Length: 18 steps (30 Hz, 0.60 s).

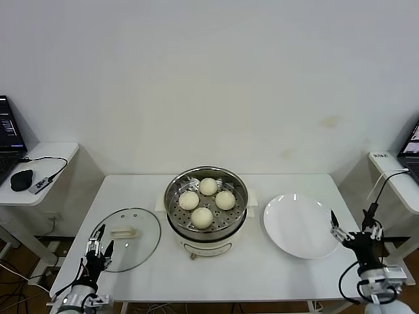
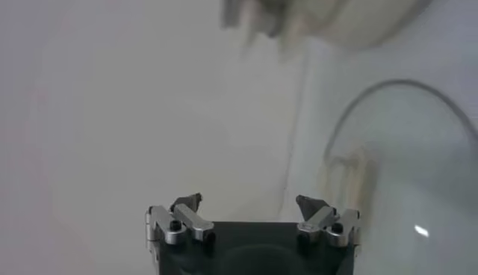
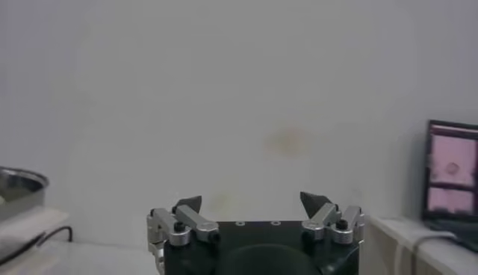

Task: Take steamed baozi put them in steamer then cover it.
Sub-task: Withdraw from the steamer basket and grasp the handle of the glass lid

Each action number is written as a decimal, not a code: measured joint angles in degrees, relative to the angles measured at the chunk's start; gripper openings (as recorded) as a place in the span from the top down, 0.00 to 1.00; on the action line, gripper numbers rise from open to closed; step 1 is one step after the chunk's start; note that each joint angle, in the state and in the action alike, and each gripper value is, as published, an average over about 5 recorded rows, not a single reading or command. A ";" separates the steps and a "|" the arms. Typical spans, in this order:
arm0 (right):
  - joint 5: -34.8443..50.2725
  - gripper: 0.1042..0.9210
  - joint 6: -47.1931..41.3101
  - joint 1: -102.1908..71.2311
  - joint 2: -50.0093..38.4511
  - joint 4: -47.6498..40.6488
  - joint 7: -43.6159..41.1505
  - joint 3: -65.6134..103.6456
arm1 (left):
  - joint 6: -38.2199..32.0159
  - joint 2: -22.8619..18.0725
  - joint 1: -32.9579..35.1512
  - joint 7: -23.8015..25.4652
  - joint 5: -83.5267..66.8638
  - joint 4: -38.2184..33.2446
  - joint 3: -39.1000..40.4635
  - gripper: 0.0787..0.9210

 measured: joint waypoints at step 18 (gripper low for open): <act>-2.82 0.12 0.39 -3.08 3.77 0.87 0.08 0.75 | -0.66 0.75 -9.41 1.77 5.50 8.86 3.70 0.12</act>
